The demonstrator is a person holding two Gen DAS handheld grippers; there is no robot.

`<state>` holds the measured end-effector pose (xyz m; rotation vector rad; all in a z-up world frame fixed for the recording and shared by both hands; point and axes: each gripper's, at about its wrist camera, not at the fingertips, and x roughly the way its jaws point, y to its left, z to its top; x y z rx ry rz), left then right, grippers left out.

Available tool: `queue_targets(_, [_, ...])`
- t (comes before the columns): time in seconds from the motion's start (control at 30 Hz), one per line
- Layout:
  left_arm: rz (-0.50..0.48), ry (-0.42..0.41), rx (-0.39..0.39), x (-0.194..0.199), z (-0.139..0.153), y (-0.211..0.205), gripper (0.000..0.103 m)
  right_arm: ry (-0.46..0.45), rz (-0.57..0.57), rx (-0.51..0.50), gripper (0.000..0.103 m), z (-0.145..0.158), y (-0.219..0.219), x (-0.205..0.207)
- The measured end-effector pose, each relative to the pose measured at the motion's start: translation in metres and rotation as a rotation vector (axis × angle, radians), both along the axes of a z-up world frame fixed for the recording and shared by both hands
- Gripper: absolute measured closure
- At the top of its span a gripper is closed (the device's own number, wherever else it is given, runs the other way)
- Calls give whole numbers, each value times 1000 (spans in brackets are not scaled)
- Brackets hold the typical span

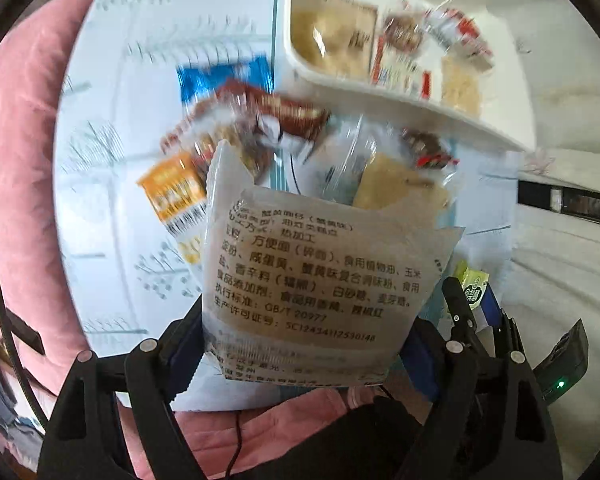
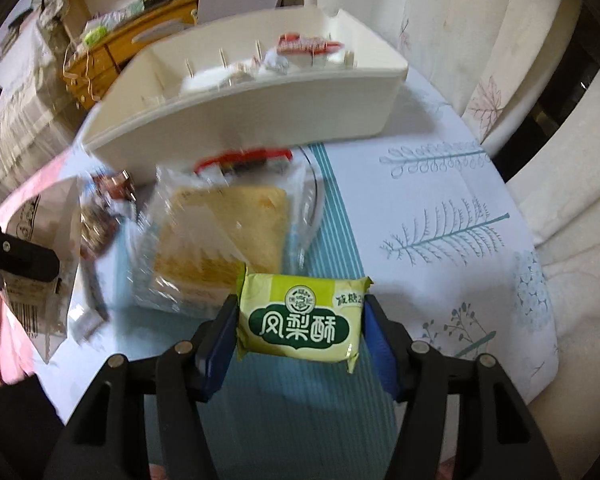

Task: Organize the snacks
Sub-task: 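Carry both packets over the white tray and open both grippers to drop them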

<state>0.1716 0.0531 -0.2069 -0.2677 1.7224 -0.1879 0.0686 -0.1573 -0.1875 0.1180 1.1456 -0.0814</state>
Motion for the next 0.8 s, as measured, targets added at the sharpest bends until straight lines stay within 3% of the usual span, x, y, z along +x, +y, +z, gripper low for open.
queue_targets(0.17, [-19, -78, -6, 22, 47, 15, 20, -75, -41, 56, 43, 34, -1, 16])
queue_targets(0.4, [-25, -172, -1, 55, 90, 29, 19, -164, -57, 97, 43, 74, -9, 55])
queue_targets(0.8, [35, -283, -14, 115, 119, 20, 19, -275, 0, 98, 43, 107, -15, 117])
